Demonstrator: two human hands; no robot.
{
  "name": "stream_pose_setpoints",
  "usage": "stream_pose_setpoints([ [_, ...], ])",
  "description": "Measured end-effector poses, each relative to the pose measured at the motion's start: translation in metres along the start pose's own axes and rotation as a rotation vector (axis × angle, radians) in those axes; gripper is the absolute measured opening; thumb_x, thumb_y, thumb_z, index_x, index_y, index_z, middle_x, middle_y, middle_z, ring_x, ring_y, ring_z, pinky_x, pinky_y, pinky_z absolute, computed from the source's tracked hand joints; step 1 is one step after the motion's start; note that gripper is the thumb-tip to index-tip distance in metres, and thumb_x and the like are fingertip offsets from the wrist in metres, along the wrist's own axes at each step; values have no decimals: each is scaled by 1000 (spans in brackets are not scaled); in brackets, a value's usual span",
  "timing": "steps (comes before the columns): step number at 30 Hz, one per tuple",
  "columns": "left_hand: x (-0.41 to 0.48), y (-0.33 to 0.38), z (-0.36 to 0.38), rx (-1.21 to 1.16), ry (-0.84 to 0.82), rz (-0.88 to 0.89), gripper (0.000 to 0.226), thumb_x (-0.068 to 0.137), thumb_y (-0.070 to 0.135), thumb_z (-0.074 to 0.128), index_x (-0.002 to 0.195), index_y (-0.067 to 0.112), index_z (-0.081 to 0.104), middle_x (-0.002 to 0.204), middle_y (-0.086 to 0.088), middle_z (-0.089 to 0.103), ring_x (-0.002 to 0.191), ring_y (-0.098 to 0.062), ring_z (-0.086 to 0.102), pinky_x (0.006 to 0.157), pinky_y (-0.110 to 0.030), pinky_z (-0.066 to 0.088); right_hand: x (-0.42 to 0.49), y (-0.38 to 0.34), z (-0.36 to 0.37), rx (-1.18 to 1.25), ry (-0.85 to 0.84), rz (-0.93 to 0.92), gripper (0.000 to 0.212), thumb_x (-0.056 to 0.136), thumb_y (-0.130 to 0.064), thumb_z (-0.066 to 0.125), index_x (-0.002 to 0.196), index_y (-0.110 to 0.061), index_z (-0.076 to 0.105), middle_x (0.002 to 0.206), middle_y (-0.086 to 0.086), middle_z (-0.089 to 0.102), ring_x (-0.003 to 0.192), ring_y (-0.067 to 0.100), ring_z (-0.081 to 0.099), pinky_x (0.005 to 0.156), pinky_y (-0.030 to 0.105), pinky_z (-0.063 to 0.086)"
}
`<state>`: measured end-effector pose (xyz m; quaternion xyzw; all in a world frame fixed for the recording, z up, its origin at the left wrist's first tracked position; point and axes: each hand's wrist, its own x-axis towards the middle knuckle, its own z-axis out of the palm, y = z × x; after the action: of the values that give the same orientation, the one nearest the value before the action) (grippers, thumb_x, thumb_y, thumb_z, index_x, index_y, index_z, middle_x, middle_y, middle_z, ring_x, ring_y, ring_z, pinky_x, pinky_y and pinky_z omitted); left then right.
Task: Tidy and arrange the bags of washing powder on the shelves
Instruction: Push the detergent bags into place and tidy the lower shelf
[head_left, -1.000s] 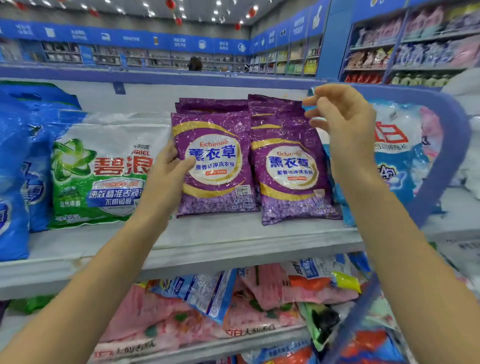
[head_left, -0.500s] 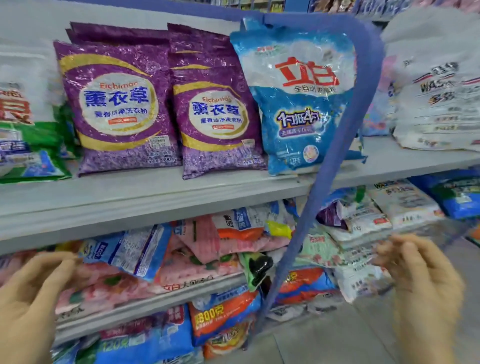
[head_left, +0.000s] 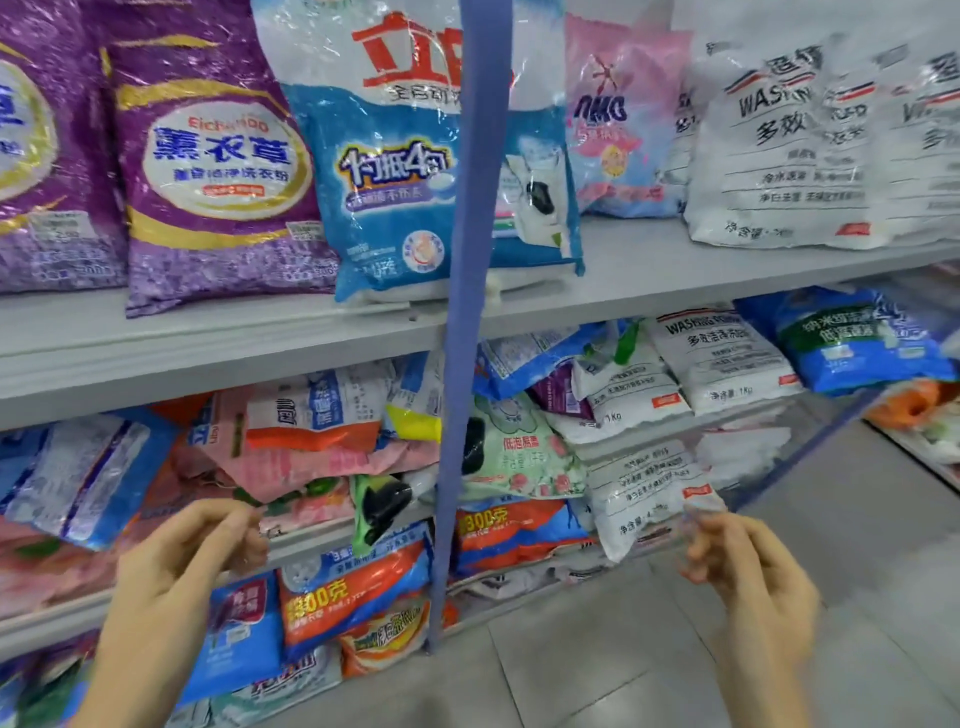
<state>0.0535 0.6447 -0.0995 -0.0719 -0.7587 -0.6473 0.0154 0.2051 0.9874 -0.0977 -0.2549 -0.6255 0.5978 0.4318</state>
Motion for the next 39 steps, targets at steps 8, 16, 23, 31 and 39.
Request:
stream_pose_setpoints([
  [8,21,21,48,34,-81,34,21,81,38,54,80,22,68,69,-6,66,62,-12,60,61,-23,50,30,33,-20,-76,17,46,37,96,-4,44,72,-19,67,61,-1,62,53,6,52,51,13,44],
  [16,45,2,60,105,-5,58,15,91,25,55,84,26,68,70,1,67,63,-11,63,64,-21,53,97,50,19,-312,-222,-30,19,93,-13,55,79,-21,64,67,-7,63,62,0,56,59,15,45],
  [23,25,37,125,107,44,130,12,82,31,57,77,26,66,69,-1,67,60,-6,60,60,-11,47,173,65,82,-629,-560,-291,9,93,-25,55,90,-21,63,80,-11,64,71,9,59,60,21,43],
  [31,7,20,250,402,3,157,12,89,26,63,97,34,58,102,23,61,98,1,57,80,-6,39,238,83,122,-1130,-986,-854,45,96,-34,43,139,-21,42,132,4,53,120,24,46,98,36,34],
  [39,58,-32,302,873,11,46,61,92,33,57,141,5,34,135,-13,43,125,-30,39,101,-33,29,261,102,157,-1228,-1305,-967,97,79,-48,67,150,-31,3,157,2,15,143,26,17,113,42,23],
])
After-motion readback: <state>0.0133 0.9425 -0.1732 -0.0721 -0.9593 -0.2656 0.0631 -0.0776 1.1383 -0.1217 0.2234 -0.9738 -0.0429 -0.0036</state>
